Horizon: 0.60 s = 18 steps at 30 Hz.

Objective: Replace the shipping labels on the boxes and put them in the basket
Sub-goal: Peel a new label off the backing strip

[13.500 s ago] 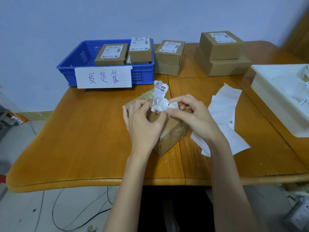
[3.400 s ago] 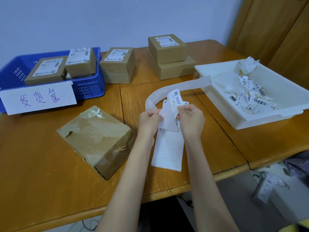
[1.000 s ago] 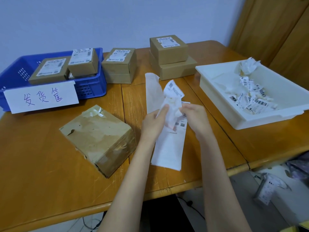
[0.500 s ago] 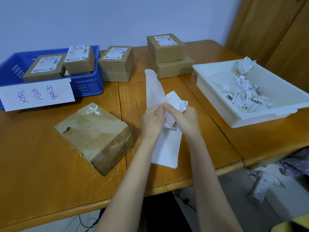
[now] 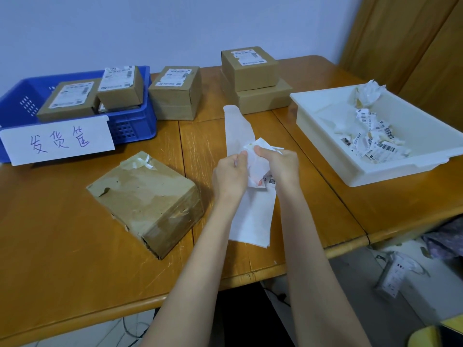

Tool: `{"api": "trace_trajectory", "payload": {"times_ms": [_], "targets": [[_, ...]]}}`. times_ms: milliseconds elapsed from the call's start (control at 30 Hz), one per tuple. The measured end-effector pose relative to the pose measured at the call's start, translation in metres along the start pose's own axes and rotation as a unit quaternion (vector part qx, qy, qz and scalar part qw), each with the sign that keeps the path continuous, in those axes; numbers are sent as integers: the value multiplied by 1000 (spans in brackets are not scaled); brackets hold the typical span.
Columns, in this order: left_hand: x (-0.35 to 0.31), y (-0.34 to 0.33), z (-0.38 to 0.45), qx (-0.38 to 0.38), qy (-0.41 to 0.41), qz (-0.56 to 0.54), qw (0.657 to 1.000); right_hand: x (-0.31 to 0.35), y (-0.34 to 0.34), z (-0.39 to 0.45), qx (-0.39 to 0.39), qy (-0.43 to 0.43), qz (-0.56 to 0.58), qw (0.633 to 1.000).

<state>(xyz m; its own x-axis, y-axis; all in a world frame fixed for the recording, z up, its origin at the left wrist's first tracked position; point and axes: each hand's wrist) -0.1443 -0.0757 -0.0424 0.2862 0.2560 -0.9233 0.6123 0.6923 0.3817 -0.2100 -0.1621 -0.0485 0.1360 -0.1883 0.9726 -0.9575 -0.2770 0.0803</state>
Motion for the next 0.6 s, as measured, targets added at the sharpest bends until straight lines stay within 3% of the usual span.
{"api": "trace_trajectory", "payload": {"times_ms": [300,600], "targets": [[0,3,-5,-26,20,35,999,4,-2,8,-16,3,-21,1000],[3,5,-9,-23,42,44,998,5,-1,20,-79,8,-86,993]]}}
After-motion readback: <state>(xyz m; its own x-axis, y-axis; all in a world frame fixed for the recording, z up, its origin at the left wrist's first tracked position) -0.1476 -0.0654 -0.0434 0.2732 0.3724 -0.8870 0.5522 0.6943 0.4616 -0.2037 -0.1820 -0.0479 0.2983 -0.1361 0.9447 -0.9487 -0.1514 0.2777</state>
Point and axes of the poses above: each hand's wrist, its own z-axis towards the middle knuckle, its own y-axis out of the back of the hand, x = y × z, and after that the axes turned 1 degree about -y, right-handed
